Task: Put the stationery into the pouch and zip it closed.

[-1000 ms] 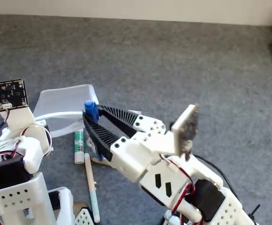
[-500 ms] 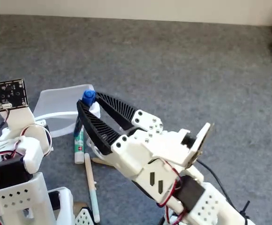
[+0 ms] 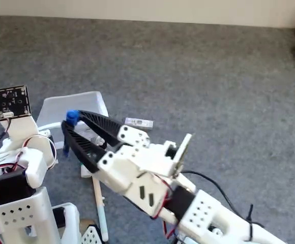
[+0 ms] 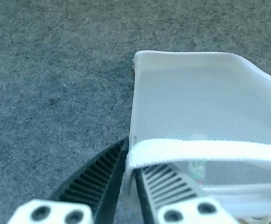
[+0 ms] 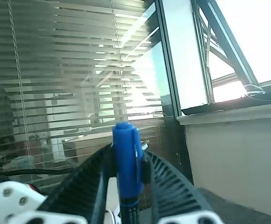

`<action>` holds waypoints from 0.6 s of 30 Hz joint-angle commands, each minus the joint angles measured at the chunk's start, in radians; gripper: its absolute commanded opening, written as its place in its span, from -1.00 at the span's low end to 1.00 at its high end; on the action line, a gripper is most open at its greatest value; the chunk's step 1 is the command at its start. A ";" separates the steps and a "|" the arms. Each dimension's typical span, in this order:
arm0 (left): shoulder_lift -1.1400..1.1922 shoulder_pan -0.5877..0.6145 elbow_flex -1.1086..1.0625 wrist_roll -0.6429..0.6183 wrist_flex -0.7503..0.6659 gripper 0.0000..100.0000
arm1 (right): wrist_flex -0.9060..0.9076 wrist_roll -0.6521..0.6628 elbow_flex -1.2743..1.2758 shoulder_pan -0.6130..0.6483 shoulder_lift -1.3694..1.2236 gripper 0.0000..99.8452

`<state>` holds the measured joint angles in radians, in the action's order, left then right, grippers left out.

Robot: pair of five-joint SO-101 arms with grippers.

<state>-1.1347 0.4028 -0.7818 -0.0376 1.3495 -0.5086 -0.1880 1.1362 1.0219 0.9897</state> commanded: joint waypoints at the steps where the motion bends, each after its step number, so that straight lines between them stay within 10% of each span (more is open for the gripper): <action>1: 0.012 -0.018 0.005 0.002 -0.026 -0.99 | -0.156 0.127 -0.073 0.012 -0.087 -0.99; 18: 0.012 -0.018 0.004 0.002 -0.023 -0.99 | -0.286 0.279 0.101 0.047 -0.216 -0.99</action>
<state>-1.1331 0.4028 -0.7818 -0.0376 1.3495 -0.7772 0.0729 1.2252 1.0633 0.7779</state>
